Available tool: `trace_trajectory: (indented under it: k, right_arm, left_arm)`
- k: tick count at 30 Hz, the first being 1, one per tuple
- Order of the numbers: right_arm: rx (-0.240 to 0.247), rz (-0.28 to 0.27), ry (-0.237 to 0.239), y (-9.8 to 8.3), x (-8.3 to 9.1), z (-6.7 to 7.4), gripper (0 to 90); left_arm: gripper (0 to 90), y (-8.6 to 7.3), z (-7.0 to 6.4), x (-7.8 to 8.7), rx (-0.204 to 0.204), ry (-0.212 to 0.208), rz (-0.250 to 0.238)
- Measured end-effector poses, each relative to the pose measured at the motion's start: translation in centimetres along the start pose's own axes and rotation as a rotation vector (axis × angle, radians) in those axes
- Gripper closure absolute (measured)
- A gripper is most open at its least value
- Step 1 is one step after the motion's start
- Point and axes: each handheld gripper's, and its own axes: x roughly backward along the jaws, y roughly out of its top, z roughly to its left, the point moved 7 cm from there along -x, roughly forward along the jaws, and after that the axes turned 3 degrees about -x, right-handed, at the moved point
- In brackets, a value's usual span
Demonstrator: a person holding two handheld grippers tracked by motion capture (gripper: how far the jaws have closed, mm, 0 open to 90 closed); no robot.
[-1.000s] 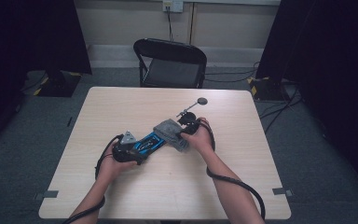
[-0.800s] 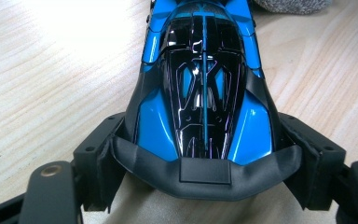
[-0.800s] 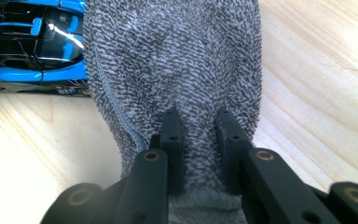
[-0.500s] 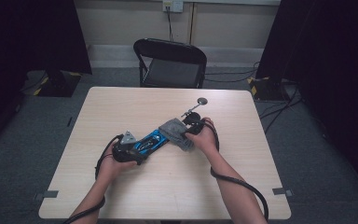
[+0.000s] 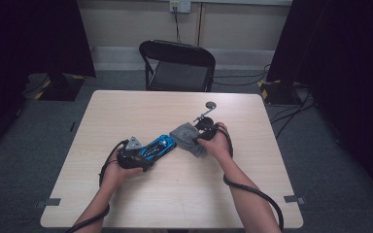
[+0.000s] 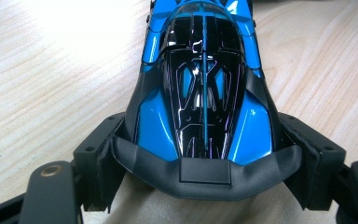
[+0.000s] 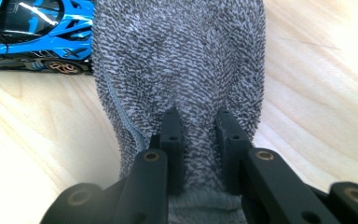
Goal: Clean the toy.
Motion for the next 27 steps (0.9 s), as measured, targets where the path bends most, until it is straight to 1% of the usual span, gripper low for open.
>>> trace_trajectory:
  k: [2, 8, 12, 15, 19, 22, 27]
  right_arm:
    - [-0.006, 0.002, -0.003, -0.1, 0.1, -0.1, 75.7]
    - [0.006, -0.006, -0.021, -0.1, 1.2, -0.5, 75.7]
    - [-0.007, -0.032, -0.032, 0.1, 2.1, -0.8, 75.8]
    - [-0.005, -0.039, -0.028, 0.2, 2.7, -0.7, 75.7]
    - [0.008, -0.052, -0.022, 0.6, 3.4, -0.2, 75.7]
    - [0.028, -0.064, -0.010, 1.0, 3.8, 0.5, 75.7]
    - [0.046, -0.081, 0.013, 1.6, 4.0, 1.8, 75.7]
  left_arm:
    - [24.2, 0.0, 0.0, 0.0, 0.000, 0.000, 0.000]
    - [24.2, 0.0, 0.0, 0.0, 0.000, 0.000, 0.000]
    - [24.2, 0.0, 0.0, 0.0, 0.000, 0.000, 0.000]
    - [24.2, 0.0, 0.0, 0.0, 0.000, 0.000, 0.000]
    - [24.2, 0.0, 0.0, 0.0, 0.000, 0.000, -0.001]
    - [24.2, 0.0, 0.0, 0.0, 0.000, 0.000, -0.001]
    - [24.2, 0.0, 0.0, 0.0, 0.000, 0.000, -0.001]
